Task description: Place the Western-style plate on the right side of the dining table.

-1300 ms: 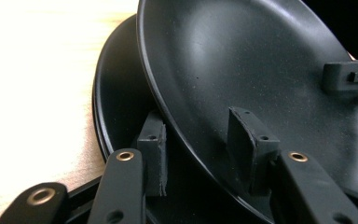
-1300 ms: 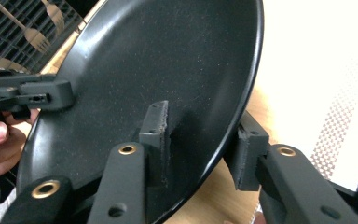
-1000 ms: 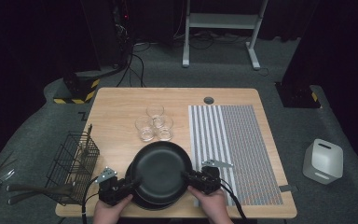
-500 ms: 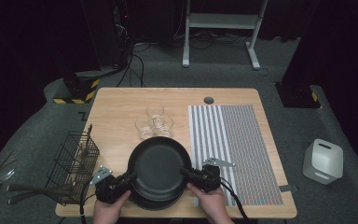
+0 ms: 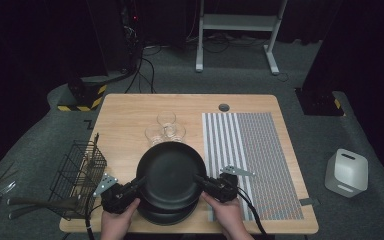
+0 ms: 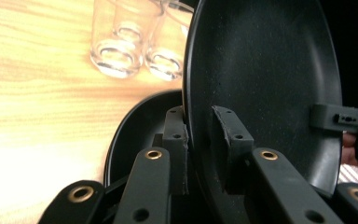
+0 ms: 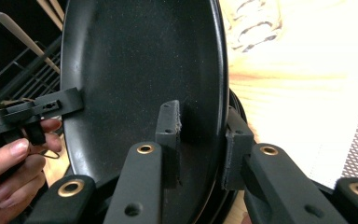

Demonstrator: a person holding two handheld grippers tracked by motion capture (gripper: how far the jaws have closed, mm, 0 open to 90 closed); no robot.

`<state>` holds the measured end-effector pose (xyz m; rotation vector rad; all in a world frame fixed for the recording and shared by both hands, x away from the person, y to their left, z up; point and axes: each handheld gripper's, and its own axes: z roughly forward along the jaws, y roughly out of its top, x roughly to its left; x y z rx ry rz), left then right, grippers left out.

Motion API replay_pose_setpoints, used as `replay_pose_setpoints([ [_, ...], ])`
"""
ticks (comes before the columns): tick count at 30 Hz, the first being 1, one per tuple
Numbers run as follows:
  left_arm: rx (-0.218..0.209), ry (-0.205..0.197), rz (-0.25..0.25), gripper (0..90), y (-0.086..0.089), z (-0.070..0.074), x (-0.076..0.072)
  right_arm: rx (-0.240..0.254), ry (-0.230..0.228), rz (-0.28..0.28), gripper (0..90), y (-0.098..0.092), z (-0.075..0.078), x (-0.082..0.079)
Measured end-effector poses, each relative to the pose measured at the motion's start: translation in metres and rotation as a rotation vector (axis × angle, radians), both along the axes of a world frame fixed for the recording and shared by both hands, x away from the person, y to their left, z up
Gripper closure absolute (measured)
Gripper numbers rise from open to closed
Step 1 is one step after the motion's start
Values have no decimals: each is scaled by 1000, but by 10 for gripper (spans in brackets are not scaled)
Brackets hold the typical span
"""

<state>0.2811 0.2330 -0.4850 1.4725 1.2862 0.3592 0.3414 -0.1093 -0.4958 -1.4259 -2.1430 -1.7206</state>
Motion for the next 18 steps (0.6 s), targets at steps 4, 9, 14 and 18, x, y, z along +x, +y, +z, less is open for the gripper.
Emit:
replay_pose_setpoints([
  [4,-21,-15,-3,764,-1,4,4,4,-13,-5,738,-1,5,0],
  [9,-41,-40,-2,765,-5,8,5,17,-33,-22,739,-6,13,-1],
  [14,-51,-56,-12,765,-10,12,9,30,-47,-40,740,-12,19,-1],
  [18,-53,-73,-8,767,-13,17,9,38,-56,-43,740,-14,21,0],
])
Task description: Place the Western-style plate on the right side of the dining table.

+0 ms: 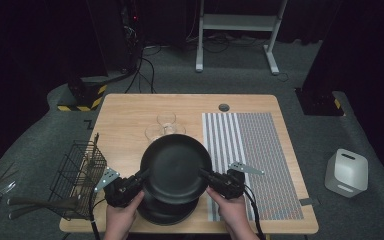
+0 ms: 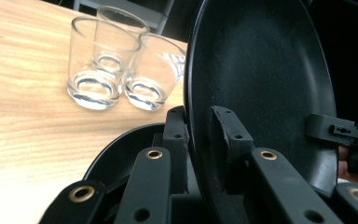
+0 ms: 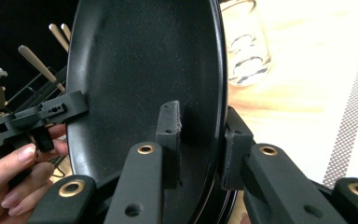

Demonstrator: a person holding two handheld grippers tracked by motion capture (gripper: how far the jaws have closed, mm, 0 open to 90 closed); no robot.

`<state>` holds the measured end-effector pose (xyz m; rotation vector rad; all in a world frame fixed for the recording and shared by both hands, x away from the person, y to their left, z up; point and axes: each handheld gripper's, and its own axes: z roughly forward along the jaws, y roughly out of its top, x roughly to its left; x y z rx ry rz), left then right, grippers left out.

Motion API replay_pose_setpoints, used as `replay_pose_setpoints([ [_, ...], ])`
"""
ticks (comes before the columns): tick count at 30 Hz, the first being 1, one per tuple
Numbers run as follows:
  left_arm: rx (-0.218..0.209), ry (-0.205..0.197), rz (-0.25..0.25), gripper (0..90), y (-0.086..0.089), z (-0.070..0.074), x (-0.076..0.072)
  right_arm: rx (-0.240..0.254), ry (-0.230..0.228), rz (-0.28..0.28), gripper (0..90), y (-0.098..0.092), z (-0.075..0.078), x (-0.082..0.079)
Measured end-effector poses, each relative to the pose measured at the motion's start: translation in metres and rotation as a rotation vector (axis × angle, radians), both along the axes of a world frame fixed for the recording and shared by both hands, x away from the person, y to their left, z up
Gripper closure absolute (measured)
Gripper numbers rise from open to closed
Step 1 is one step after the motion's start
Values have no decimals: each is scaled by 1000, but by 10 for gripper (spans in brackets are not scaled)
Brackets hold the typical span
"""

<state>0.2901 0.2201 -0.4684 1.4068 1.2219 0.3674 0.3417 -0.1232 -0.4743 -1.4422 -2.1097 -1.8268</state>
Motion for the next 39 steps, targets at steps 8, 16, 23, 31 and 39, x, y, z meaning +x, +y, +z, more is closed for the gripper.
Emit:
replay_pose_setpoints([
  [8,0,-28,6,767,-2,11,-1,10,-20,4,737,-2,9,1],
  [16,4,-56,-6,771,-4,18,-1,17,-53,12,738,-6,16,0],
  [23,-22,-69,-7,774,-5,16,7,31,-27,18,734,-4,8,6],
  [31,-22,-58,-26,772,-10,9,18,35,-13,0,734,-9,1,11],
  [39,-15,-45,-40,763,-20,11,29,43,-29,-19,741,-19,1,12],
])
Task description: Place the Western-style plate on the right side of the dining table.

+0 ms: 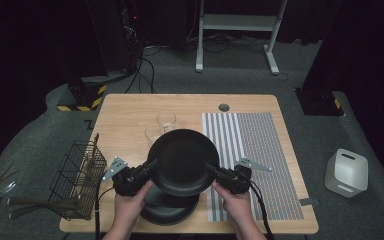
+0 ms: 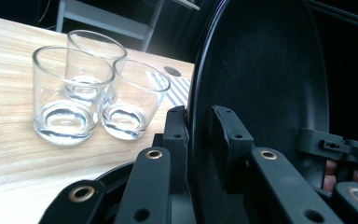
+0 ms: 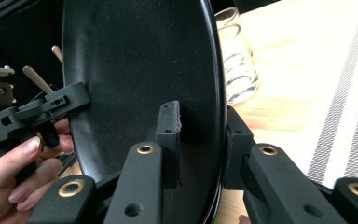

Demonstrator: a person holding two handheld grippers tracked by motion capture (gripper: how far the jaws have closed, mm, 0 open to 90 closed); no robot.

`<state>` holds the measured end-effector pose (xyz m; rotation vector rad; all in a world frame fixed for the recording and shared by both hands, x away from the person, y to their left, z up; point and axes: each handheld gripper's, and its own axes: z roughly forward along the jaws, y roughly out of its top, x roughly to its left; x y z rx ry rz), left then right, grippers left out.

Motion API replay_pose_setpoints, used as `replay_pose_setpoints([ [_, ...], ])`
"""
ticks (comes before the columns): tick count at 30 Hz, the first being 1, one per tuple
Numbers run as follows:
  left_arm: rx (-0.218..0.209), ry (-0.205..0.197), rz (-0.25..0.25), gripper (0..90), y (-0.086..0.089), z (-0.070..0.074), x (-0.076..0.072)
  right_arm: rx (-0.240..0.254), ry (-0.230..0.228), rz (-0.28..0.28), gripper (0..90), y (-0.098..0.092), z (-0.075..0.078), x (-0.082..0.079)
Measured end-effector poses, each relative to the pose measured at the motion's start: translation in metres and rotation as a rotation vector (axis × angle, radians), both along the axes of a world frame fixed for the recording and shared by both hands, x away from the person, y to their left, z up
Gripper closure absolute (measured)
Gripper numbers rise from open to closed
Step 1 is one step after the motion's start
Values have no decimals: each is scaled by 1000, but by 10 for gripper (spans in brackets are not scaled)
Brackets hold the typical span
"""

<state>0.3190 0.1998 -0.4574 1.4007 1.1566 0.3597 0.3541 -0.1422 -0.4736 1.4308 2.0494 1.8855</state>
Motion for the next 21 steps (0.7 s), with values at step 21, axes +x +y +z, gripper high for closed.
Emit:
replay_pose_setpoints([
  [21,16,-12,-74,748,-50,18,38,30,-30,-97,748,-52,16,7],
])
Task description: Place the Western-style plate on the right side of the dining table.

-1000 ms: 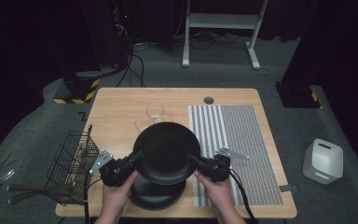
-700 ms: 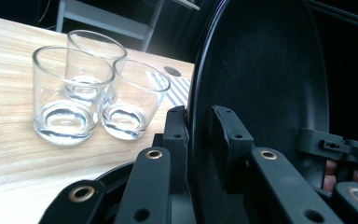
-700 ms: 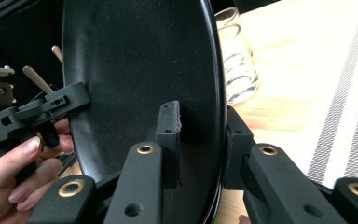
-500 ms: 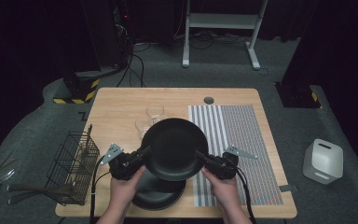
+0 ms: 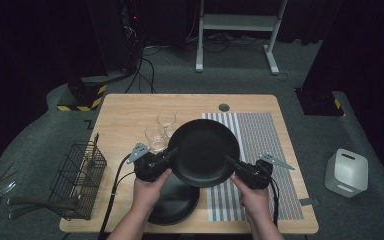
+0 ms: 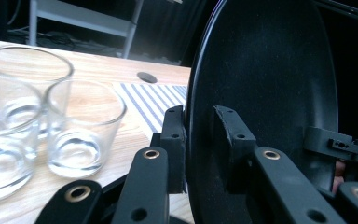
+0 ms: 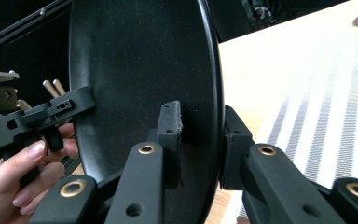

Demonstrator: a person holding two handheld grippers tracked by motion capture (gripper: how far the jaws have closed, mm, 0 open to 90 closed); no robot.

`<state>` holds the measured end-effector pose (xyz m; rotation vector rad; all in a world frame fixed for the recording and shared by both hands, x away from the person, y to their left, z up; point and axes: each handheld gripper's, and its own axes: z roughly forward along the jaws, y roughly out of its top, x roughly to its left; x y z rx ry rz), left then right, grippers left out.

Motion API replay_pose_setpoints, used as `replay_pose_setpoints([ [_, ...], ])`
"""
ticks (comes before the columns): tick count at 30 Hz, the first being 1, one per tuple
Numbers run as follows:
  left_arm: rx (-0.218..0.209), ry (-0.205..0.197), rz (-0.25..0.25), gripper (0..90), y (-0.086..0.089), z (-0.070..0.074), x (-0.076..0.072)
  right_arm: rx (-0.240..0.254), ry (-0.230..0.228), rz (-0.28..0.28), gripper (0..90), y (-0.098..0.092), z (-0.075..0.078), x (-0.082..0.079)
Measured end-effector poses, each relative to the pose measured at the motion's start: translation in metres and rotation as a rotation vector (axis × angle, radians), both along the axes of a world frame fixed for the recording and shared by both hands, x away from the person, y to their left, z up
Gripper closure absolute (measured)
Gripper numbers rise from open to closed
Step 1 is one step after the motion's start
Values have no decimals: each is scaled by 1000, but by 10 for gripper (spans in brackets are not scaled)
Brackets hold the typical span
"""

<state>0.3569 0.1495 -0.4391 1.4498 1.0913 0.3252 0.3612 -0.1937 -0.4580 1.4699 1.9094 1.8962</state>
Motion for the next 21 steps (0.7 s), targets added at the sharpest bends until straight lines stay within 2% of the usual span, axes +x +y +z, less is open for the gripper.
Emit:
replay_pose_setpoints([
  [5,-6,5,-30,744,-14,-1,9,10,4,-7,742,-11,2,1],
  [8,-14,10,-41,741,-20,-1,13,1,-2,-19,743,-19,4,1],
  [21,-24,28,-74,734,-37,-3,31,26,1,-47,764,-36,3,3],
])
